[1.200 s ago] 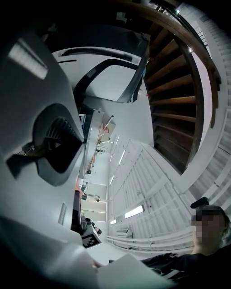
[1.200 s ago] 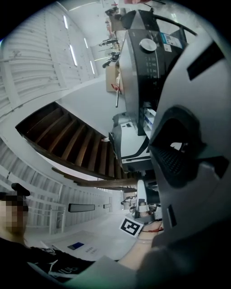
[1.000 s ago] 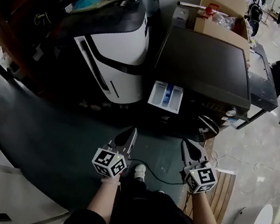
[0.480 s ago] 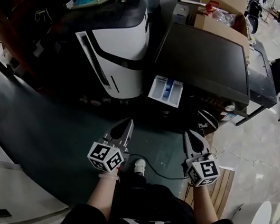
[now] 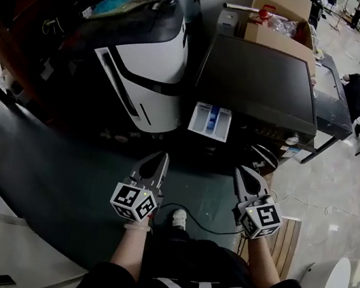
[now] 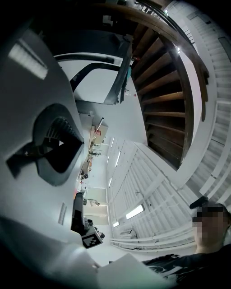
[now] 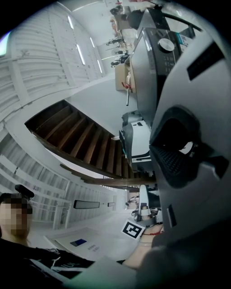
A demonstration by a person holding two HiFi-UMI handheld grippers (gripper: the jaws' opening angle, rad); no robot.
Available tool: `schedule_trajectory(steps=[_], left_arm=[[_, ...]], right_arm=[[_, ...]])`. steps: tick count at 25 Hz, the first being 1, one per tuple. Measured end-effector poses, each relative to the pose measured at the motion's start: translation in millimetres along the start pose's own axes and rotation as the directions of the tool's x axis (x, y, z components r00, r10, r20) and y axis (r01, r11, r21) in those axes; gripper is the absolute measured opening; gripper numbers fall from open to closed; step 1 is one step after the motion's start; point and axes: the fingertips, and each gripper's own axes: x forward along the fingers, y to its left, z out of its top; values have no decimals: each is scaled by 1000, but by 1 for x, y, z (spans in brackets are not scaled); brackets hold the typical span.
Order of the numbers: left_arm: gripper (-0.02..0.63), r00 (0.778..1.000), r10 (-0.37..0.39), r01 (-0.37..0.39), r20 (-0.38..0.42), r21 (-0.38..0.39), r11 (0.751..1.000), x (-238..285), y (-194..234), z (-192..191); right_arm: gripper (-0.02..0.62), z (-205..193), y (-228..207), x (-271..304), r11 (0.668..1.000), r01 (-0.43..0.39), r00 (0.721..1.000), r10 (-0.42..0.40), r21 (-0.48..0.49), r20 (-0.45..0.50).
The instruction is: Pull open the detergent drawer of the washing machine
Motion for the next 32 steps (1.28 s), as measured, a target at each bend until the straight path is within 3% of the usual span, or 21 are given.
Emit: schedule_trajectory(steps=[19,32], left_arm=[[9,1000,28,-27,-1,113,993,-1,9,11],[9,999,40,-40,4,125,991,-5,15,13]], right_arm=[[12,12,-1,12,1000,0,1000,0,-29,24],[12,10,2,16,1000,-2,1000,2,-26,22]])
